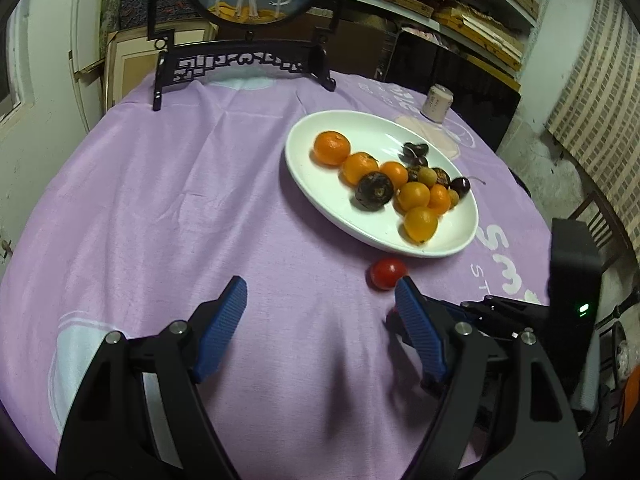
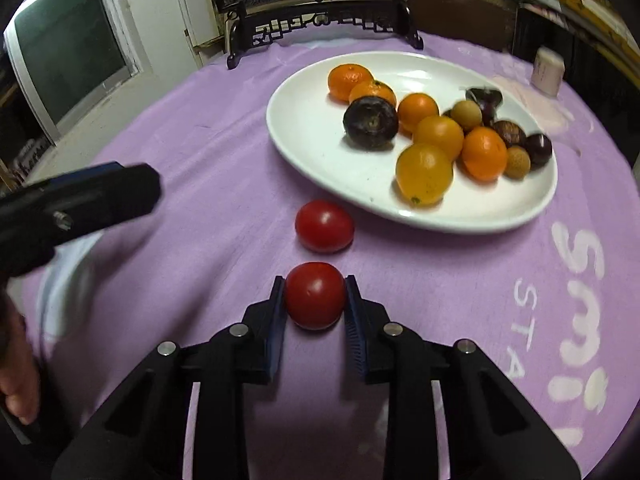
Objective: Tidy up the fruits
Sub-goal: 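Grasp a red cherry tomato with each tool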
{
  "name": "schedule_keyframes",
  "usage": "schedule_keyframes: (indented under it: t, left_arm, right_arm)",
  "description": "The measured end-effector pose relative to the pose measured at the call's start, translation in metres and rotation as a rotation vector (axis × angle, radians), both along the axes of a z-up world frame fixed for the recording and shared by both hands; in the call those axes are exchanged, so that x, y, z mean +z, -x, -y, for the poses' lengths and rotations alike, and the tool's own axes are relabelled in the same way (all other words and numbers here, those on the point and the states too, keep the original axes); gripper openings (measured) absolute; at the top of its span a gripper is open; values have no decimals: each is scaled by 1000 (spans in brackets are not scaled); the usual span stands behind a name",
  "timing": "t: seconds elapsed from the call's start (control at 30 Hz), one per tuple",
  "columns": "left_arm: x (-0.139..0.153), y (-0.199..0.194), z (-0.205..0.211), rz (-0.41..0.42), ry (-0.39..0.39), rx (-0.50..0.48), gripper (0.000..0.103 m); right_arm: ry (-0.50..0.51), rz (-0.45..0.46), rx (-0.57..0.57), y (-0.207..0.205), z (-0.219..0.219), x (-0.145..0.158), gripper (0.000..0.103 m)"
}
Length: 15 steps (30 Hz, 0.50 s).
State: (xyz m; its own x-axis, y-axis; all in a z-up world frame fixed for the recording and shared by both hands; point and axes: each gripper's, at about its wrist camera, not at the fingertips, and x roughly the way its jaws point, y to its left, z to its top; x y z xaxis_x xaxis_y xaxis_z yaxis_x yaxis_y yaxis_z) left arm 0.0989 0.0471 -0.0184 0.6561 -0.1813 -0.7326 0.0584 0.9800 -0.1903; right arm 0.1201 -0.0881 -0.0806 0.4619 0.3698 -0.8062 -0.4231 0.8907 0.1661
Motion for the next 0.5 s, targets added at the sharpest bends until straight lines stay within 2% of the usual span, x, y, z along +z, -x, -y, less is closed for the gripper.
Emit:
schedule_keyframes:
  t: [0.27,0.4,0.43,0.5]
  left_arm:
    - [-19,-18,53,-61,-63,-97,78]
    - [-39,-41,76,-91,-128,-94,78]
    - [-43,-46,78,-98,-141,-84,77]
    - [-52,-55,82,-115,-154,-76,65]
  right_arm:
    - [-56,-13,-111,19,59,12,30]
    - [-89,-22,-135,28,81,12,30]
    - [-98,-23,-143,30,87,12,30]
    - [-112,-25,-153,31,92,11,29]
